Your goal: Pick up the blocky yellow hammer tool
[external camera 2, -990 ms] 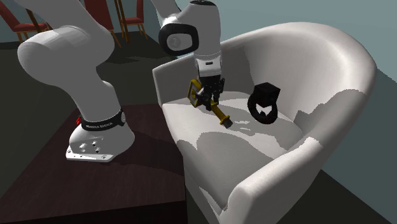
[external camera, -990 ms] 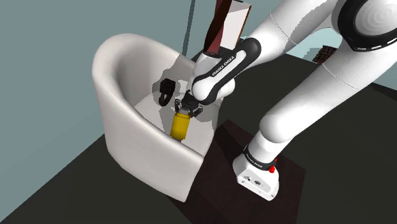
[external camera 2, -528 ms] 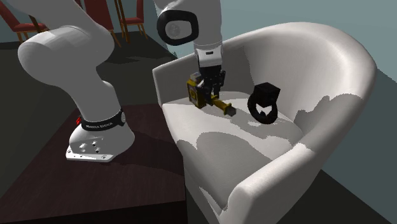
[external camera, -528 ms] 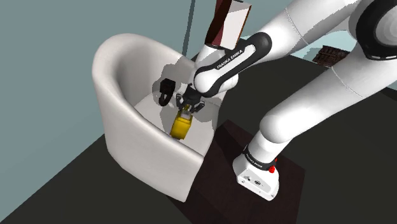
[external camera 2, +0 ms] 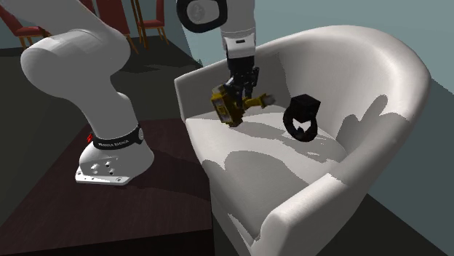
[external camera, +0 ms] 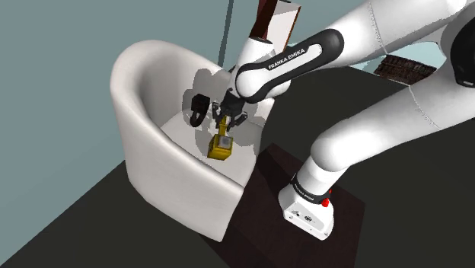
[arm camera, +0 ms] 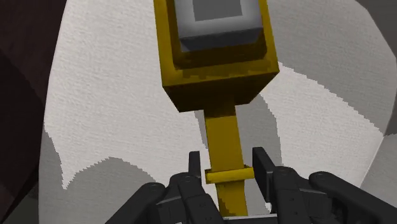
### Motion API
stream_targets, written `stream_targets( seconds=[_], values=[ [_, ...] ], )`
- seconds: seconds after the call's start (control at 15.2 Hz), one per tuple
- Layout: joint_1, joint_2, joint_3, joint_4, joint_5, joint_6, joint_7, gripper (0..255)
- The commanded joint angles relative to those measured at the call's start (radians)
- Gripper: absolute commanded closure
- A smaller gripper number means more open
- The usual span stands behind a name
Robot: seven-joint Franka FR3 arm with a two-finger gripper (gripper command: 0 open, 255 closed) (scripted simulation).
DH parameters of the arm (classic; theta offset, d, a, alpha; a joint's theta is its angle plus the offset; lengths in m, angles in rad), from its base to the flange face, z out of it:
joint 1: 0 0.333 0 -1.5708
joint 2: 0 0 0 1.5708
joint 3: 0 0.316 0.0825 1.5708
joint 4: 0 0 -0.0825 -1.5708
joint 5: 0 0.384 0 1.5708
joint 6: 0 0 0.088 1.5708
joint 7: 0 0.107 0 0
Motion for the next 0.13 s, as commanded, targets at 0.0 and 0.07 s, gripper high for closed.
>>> stream_targets(
  seconds=[0.0,0.07],
  values=[
    [0.0,-0.018,-0.003,0.006,-0.002,-0.024,0.002,255],
    [0.0,-0.017,-0.003,0.007,-0.002,-0.024,0.002,255]
  ],
)
